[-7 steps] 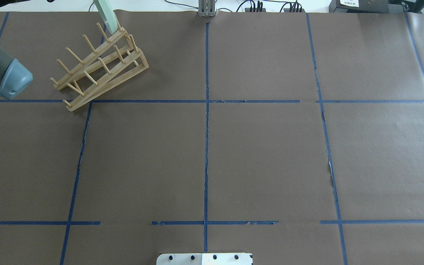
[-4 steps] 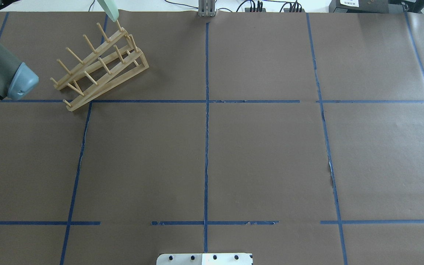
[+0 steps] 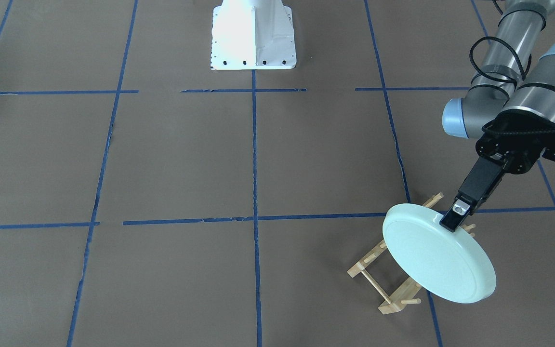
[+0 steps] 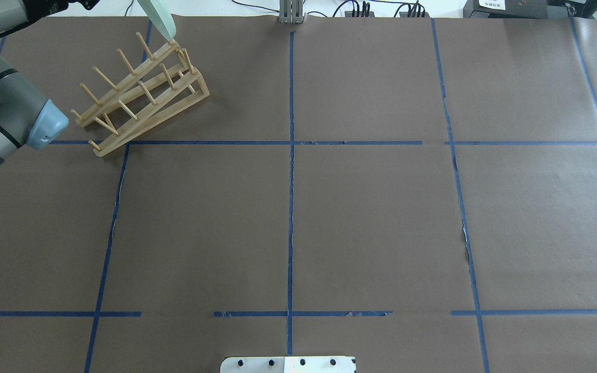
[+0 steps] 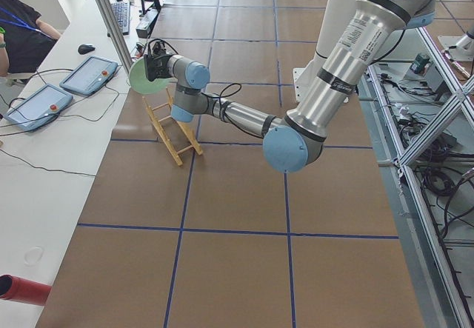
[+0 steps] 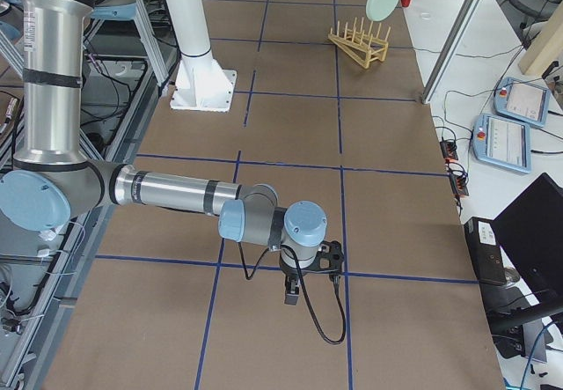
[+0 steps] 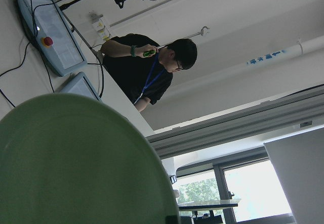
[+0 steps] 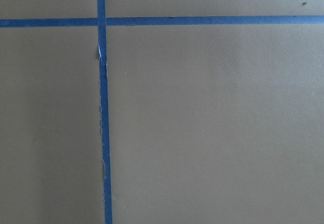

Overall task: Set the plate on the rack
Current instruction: 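Carry the upright plate with the left gripper down into the rack slots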

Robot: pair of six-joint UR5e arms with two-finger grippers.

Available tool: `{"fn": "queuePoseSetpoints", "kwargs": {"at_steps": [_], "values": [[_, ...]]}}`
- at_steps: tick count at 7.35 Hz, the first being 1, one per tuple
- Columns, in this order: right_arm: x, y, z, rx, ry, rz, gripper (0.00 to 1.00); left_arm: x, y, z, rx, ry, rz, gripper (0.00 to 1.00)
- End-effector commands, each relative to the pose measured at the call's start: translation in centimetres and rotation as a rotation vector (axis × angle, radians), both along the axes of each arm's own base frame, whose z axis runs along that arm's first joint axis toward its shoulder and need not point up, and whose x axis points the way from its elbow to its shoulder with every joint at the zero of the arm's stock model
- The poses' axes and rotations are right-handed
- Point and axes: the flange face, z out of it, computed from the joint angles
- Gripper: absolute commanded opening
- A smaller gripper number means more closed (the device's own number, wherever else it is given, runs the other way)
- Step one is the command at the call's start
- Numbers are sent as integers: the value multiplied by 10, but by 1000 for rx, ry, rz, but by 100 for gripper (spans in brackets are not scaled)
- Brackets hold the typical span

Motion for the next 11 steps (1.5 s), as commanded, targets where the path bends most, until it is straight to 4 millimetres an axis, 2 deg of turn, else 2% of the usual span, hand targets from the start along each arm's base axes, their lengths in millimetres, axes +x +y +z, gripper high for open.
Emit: {"fn": "queuePoseSetpoints", "kwargs": {"at_steps": [1, 3, 6, 8, 11], "values": [[0, 0, 0, 1, 0, -1, 100, 8, -4, 12, -12, -8, 5, 0], [1, 0, 0, 1, 0, 1, 100, 12, -10, 16, -23, -16, 3, 0], [1, 0, 0, 0, 0, 2, 100, 26, -8, 24, -37, -25, 20, 0], [0, 0, 0, 0, 0, 0, 100, 43, -4, 36, -40, -17, 15, 0], [0, 0, 0, 1, 0, -1, 100, 50, -3, 43, -51, -25, 24, 0]]}}
